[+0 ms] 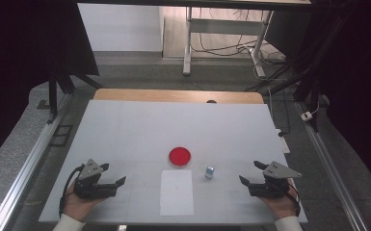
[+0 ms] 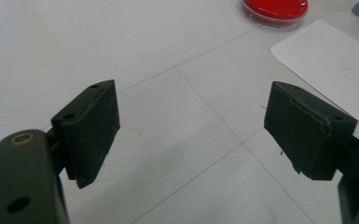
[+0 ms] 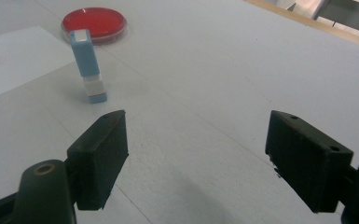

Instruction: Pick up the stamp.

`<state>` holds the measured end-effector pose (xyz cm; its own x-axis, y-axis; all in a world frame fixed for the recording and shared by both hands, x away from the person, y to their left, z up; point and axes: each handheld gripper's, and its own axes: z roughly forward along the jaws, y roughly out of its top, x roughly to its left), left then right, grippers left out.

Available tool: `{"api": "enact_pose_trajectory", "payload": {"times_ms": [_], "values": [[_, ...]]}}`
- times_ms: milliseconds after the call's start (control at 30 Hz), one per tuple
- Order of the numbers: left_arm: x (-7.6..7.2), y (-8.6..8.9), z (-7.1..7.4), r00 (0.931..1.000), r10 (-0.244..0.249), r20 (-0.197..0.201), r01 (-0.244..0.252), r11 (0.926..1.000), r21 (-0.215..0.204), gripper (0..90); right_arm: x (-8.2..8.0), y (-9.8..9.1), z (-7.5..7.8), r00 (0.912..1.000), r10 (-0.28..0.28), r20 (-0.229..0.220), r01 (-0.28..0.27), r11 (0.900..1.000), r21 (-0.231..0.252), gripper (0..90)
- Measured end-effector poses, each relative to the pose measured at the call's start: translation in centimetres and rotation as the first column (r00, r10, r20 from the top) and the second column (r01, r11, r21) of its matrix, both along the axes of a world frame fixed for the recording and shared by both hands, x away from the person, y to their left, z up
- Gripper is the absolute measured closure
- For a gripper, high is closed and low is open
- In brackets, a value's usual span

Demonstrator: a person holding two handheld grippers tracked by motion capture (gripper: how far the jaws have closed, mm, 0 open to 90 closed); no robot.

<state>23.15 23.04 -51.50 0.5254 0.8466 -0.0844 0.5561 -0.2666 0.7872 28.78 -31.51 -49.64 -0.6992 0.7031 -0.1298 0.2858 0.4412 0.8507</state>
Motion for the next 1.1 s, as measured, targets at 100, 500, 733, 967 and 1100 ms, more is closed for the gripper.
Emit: {"api": "enact_pose_trajectory", "payload": {"times_ms": [100, 500, 733, 967, 1100], "values": [[-0.04, -0.02, 0.07, 1.0, -0.006, 0.002, 0.006, 1.0, -0.007, 18.6, 0.0, -0.08, 0.13, 1.0, -0.006, 0.005, 0.006, 1.0, 0.005, 21.1], [-0.3, -0.75, 0.04, 0.9991, -0.043, -0.008, 0.043, 0.9991, 0.001, 17.9, 0.08, -0.11, -0.02, 0.9999, -0.017, 0.001, 0.017, 0.9998, -0.006, 22.2], [-0.25, -0.7, 0.1, 0.9991, -0.041, -0.009, 0.041, 0.9991, -0.002, 17.8, -0.01, -0.16, 0.08, 0.9996, -0.025, 0.015, 0.025, 0.9997, -0.005, 23.2], [-0.23, -0.64, 0.15, 0.9992, -0.04, -0.011, 0.039, 0.9992, -0.006, 17.7, -0.04, -0.08, 0.25, 0.9997, -0.021, 0.015, 0.021, 0.9997, 0.009, 23.8], [-0.22, -0.67, 0.16, 0.9992, -0.037, -0.014, 0.037, 0.9993, -0.004, 17.6, -0.08, 0.03, 0.5, 0.9998, -0.016, 0.014, 0.015, 0.9998, 0.009, 24.0]]}}
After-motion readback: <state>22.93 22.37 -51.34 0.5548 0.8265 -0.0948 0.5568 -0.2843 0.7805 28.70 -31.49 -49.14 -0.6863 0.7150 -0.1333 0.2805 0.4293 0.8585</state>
